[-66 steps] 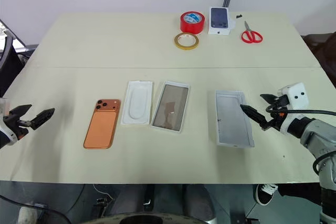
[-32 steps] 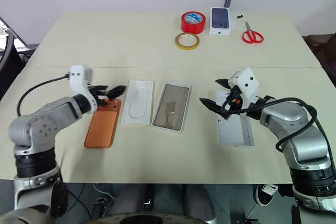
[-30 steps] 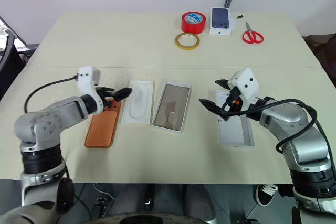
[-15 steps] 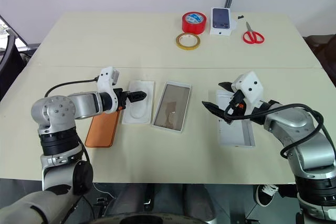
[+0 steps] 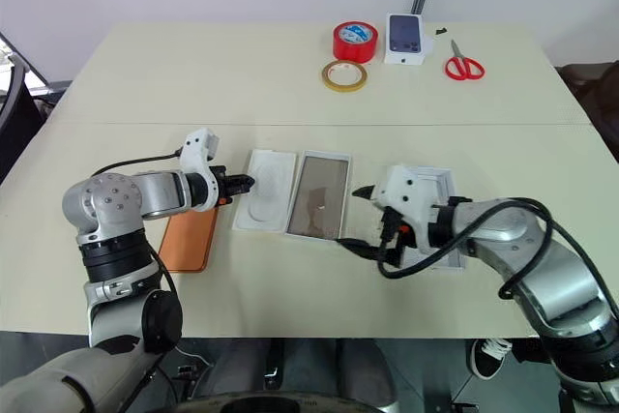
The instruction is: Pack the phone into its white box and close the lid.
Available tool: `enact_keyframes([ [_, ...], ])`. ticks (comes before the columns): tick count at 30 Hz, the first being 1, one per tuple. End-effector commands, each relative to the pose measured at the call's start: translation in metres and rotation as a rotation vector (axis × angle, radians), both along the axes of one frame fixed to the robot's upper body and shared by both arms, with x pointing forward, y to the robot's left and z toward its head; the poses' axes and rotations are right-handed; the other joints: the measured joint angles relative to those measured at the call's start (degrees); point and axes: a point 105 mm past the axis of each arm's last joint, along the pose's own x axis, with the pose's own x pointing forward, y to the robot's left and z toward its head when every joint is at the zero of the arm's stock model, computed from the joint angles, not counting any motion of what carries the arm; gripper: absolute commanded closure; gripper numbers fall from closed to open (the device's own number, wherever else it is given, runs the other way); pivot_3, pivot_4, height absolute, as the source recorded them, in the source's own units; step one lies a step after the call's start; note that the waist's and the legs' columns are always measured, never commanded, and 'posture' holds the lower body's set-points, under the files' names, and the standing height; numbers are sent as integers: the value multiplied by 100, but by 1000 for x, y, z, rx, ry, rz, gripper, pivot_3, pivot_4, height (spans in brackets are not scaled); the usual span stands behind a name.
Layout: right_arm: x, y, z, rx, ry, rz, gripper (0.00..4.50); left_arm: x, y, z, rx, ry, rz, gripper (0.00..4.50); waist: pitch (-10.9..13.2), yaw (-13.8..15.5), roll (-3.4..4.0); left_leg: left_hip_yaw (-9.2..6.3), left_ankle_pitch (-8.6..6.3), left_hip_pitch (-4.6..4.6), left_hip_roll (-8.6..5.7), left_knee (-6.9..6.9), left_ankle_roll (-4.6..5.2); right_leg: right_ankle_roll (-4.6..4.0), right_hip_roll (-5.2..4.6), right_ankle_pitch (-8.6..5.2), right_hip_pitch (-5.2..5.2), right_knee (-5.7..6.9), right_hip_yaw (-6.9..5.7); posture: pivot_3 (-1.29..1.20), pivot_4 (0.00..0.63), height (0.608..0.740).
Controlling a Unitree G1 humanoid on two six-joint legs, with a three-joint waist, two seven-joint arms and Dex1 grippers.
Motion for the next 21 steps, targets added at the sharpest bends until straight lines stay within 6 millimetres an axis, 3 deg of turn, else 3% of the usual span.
enact_keyframes([
  [1, -1, 21, -9, -52, -1, 42, 0, 3, 6, 10, -23, -31, 39, 4452, 0, 0, 0, 0, 0, 0, 0, 0, 0, 0, 0, 0, 0, 0, 0, 0, 150, 740],
  [7, -3, 42, -32, -143, 36, 86, 0, 10, 19, 26, -92, -80, 109, 4452, 2, 11, -4, -2, 1, -5, -1, 3, -2, 0, -3, 0, -5, 1, -3, 0, 150, 740],
  [10, 3, 45, -44, -182, 34, 68, 865, 12, 26, 36, -124, -109, 125, 4500, 2, 2, -5, -2, 1, -5, -1, 4, -2, 0, -4, 0, -5, 1, -4, 0, 150, 740],
  [17, 4, 46, -46, -210, 8, 96, 4455, 15, 33, 49, -160, -145, 149, 4500, 3, -2, -5, -3, 1, -6, -1, 2, -3, 0, -4, 0, -7, 2, -5, 0, 150, 740],
  [21, -2, 55, -43, -194, -28, 183, 4455, 17, 43, 58, -164, -172, 173, 4500, 3, -9, -7, -3, 1, -6, -1, 2, -4, 0, -3, 0, -8, 1, -6, 0, 150, 740],
])
